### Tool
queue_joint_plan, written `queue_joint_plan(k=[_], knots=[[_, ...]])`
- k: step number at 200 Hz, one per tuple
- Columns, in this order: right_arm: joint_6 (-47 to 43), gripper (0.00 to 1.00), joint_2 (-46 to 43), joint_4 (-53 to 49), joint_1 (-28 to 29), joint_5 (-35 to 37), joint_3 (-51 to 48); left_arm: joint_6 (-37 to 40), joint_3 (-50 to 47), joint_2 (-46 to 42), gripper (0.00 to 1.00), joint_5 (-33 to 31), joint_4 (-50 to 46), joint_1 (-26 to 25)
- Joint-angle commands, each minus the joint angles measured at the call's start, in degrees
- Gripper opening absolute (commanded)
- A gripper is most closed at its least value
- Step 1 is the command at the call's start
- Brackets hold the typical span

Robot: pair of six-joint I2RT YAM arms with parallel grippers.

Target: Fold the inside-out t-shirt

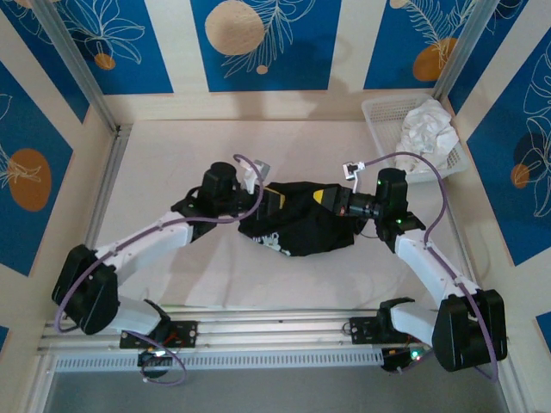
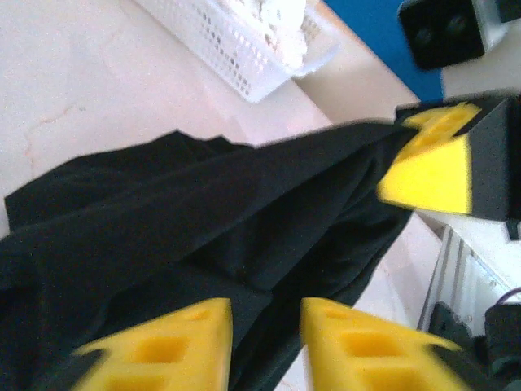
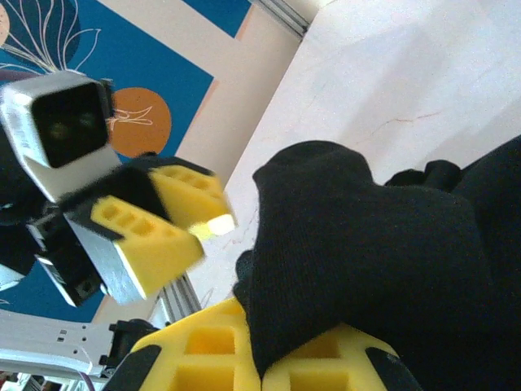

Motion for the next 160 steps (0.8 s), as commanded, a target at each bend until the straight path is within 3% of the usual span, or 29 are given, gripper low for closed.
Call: queue_joint_plan(k=[1, 22, 47, 61, 90, 100, 109, 160], knots=[[0.7, 0.00, 0.2, 1.2, 0.3, -0.4, 2.2, 1.2, 2.8, 3.3, 0.47, -2.2, -2.8, -2.1], [1.1, 0.00, 0.4, 1.9, 0.7, -0.4, 2.0, 0.7, 5.2, 7.3, 0.58, -2.4, -2.6, -3.2], [0.5, 0.00, 0.2, 1.2, 0.8, -0.1, 2.0, -0.3, 7.1, 10.8, 0.56, -3.9, -2.5, -3.2], [-0.1, 0.00, -0.3, 0.3, 0.5, 0.1, 2.0, -0.1, 7.6, 11.9, 0.48, -4.6, -2.8, -3.0], [-1.0, 0.00, -1.2, -0.8, -0.7, 0.0, 1.8, -0.6, 6.9, 12.7, 0.12, -3.3, -2.0, -1.7], [-1.1, 0.00, -1.4, -1.1, -1.3, -0.1, 1.7, -1.0, 6.0, 12.2, 0.04, -2.3, -0.7, -1.1], [-1.3, 0.00, -1.5, -1.5, -1.8, -0.2, 1.6, -1.2, 5.1, 11.4, 0.00, -1.2, 0.4, -0.5], [-3.5, 0.00, -1.4, -7.6, -2.8, 4.6, 3.7, -2.2, -1.2, 2.3, 0.00, 9.2, 9.8, 3.0]])
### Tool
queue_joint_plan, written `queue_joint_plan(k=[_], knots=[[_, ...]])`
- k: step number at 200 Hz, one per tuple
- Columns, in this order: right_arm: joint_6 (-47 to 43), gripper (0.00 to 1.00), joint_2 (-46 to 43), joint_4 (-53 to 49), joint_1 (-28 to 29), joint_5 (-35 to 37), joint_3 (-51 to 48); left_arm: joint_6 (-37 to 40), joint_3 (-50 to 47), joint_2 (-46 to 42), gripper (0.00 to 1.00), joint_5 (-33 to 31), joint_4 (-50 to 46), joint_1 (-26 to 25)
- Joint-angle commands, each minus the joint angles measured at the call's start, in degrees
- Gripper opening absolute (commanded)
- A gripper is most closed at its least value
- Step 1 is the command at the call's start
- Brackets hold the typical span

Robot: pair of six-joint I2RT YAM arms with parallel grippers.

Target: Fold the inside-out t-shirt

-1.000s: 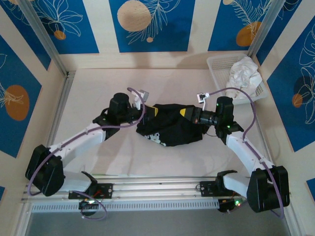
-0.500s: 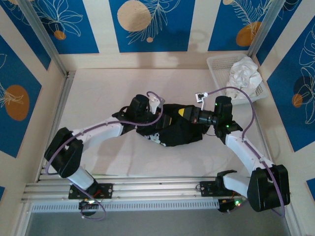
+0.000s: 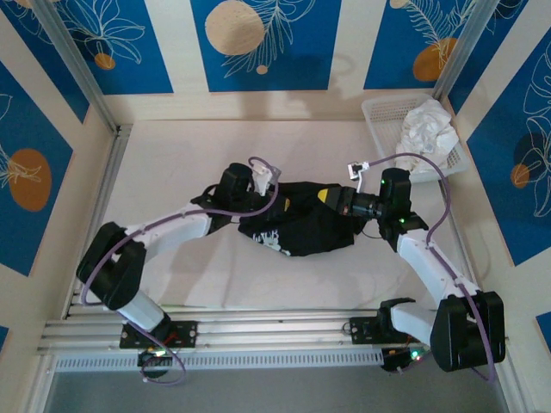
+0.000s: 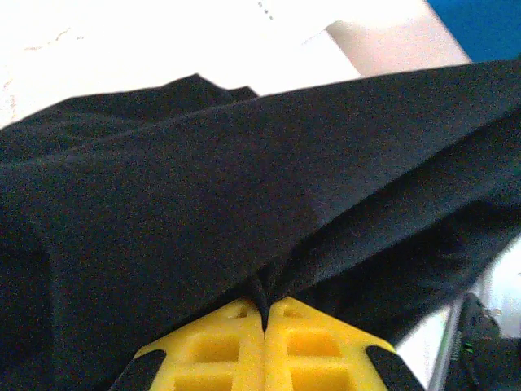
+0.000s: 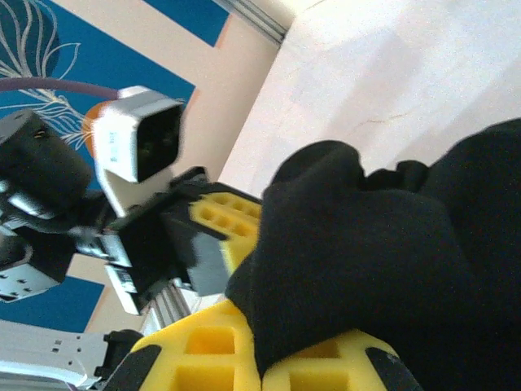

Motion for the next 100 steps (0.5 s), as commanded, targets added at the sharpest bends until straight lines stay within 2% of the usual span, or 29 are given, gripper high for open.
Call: queue_joint_plan(k=[1, 43, 62, 81, 100], knots=[[-2.5, 0.00, -1.2, -4.5, -0.1, 3.7, 3.5, -1.2, -2.7, -6.1, 0.00, 7.8, 7.4, 1.9], [-3.0, 0.00, 1.1, -5.7, 3.1, 7.6, 7.0, -1.6, -5.7, -12.7, 0.00, 15.7, 14.4, 2.4], [-5.6, 0.00, 3.5, -10.1, 5.8, 10.5, 10.6, -4.1, -6.5, -14.4, 0.00, 19.0, 19.9, 2.4], [-11.5, 0.11, 5.8, -19.7, 8.8, 16.8, 15.6, -6.2, -6.9, -15.5, 0.00, 20.9, 23.7, 2.5], [-16.9, 0.23, 4.3, -26.4, 10.7, 24.8, 17.7, -5.9, -7.0, -16.4, 0.00, 20.4, 23.0, 2.6]])
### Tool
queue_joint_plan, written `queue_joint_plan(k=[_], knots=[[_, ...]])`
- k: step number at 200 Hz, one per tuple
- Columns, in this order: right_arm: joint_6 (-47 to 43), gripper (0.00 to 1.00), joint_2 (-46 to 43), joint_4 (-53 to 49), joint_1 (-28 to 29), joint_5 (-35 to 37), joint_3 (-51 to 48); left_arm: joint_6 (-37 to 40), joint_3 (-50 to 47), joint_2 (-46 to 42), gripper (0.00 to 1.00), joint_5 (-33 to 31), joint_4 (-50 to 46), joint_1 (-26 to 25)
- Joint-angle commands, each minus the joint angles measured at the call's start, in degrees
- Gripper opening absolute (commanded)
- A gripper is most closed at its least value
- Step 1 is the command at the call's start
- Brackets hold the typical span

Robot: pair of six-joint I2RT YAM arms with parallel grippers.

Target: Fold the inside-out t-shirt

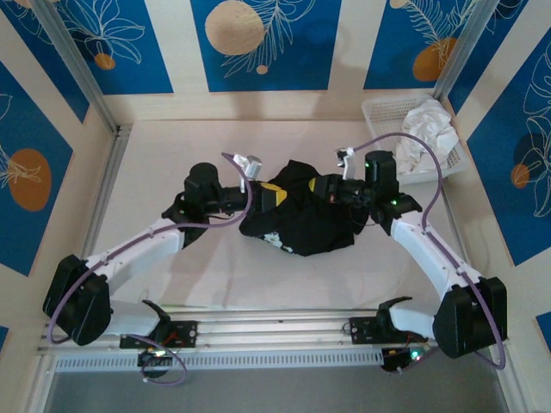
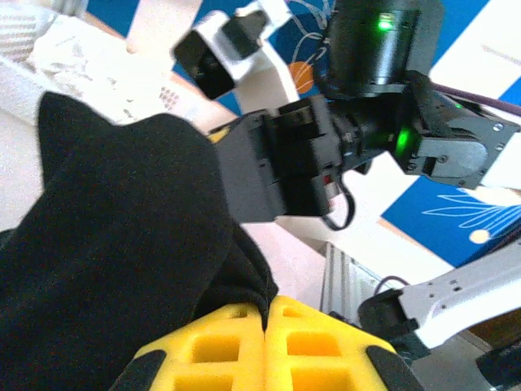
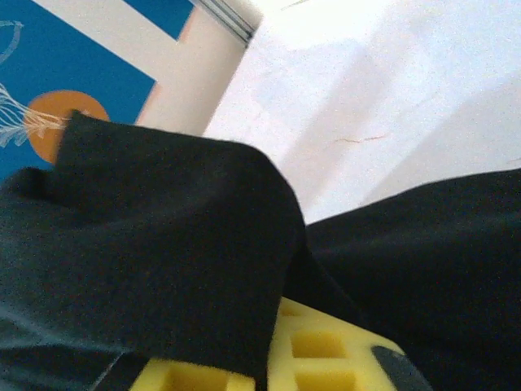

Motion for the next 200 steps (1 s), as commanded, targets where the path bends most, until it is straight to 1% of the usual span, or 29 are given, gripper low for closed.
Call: queue_joint_plan(k=[1, 17, 37, 61, 77, 105, 119, 140, 148, 156, 176, 200], knots=[[-9.2, 0.23, -1.4, -12.4, 2.0, 11.3, 3.6, -1.4, -0.6, -2.3, 0.00, 3.9, 5.7, 0.4], [-12.4, 0.32, -5.6, -13.3, 3.0, 14.1, 2.5, -1.0, -0.6, -2.4, 0.00, 3.3, 4.5, 0.4], [-16.0, 0.37, -11.7, -13.2, 5.1, 16.2, 0.0, -0.9, -0.6, -2.3, 0.00, 2.7, 3.8, 0.4], [-19.1, 0.38, -18.0, -10.6, 8.8, 16.6, -4.1, -0.6, -0.3, -2.1, 0.00, 2.4, 3.2, 0.4], [-20.6, 0.33, -20.1, -8.1, 11.8, 15.8, -6.1, -0.4, 0.0, -1.8, 0.00, 2.3, 2.8, 0.3], [-23.1, 0.26, -17.9, -6.1, 16.0, 15.1, -5.6, -0.7, 0.2, -1.3, 0.00, 2.4, 2.8, 0.4], [-23.3, 0.23, -15.4, -5.8, 16.6, 15.0, -4.2, -0.6, 0.2, -1.3, 0.00, 2.4, 2.8, 0.4], [-23.7, 0.22, -13.0, -4.4, 17.3, 14.5, -3.2, -0.6, 0.2, -1.3, 0.00, 2.4, 2.7, 0.4], [-23.6, 0.22, -12.3, -3.9, 17.4, 15.3, -3.1, -0.6, 0.2, -1.2, 0.00, 2.4, 2.7, 0.4], [-23.3, 0.23, -11.7, -3.9, 17.4, 17.0, -3.0, -0.7, 0.2, -1.2, 0.00, 2.6, 2.7, 0.4], [-23.0, 0.31, -9.9, -4.4, 17.2, 21.8, -2.3, -0.6, 0.1, -1.3, 0.00, 2.9, 2.8, 0.4], [-22.7, 0.37, -7.9, -2.2, 17.1, 20.3, -1.9, -0.4, 0.1, -1.1, 0.00, 3.3, 2.7, 0.4]])
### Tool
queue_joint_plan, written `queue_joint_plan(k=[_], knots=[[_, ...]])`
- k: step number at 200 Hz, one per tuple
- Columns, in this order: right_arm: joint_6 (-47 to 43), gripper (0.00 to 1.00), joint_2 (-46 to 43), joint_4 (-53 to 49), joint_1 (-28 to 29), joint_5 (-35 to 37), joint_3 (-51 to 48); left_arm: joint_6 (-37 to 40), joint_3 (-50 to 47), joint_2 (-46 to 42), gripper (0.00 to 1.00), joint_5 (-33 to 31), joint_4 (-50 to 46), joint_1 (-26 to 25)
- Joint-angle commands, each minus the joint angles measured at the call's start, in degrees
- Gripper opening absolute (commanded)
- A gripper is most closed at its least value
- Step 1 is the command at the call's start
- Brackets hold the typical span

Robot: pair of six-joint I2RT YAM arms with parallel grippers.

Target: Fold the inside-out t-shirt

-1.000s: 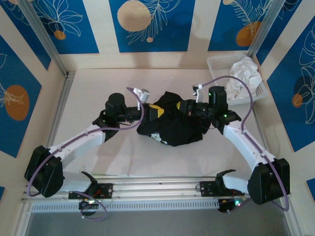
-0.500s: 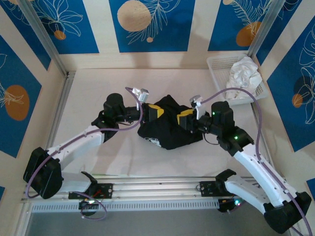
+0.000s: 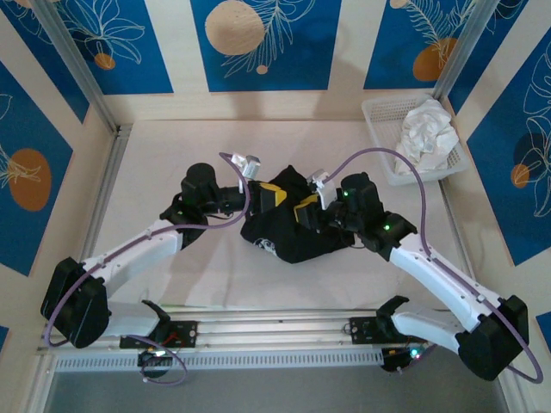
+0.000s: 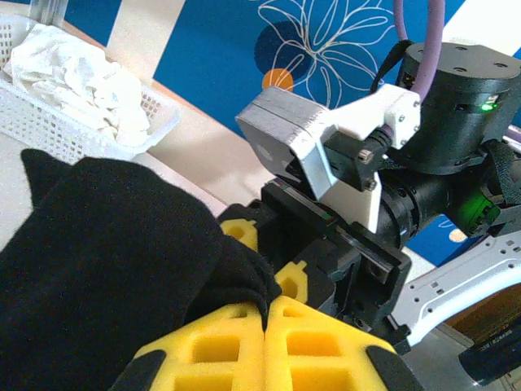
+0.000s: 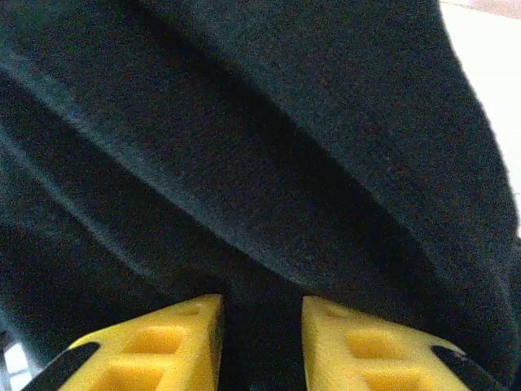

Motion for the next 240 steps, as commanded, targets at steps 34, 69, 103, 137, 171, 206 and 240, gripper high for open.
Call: queue_joint_plan(k=[34, 69, 103, 137, 171, 206, 240], knots=[[0.7, 0.23, 6.8, 5.6, -0.4, -1.3, 5.0, 0.7, -0.2, -0.5, 0.00, 2.2, 1.8, 0.4], [2.9, 0.00, 4.0, 6.4, -5.0, -14.4, 4.0, 3.2, -0.8, -3.9, 0.00, -12.8, -8.5, 2.5], [15.4, 0.00, 2.6, 17.9, -10.3, -32.5, -0.2, 7.6, 1.0, -4.7, 0.04, -31.5, -21.5, 3.0], [25.4, 0.00, 5.3, 28.3, -10.6, -37.0, -1.8, 11.3, 2.7, -4.3, 0.19, -35.7, -27.6, 1.1], [28.9, 0.00, 7.4, 30.4, -11.1, -36.3, -1.7, 14.6, 1.9, -7.6, 0.43, -41.1, -31.3, -3.2], [29.5, 0.00, 7.9, 30.2, -11.9, -36.2, -1.9, 18.6, 0.9, -10.3, 0.51, -39.3, -30.6, -6.8], [29.6, 0.00, 7.6, 29.4, -12.6, -36.3, -1.9, 20.3, 2.7, -7.3, 0.59, -33.0, -29.5, -7.8]])
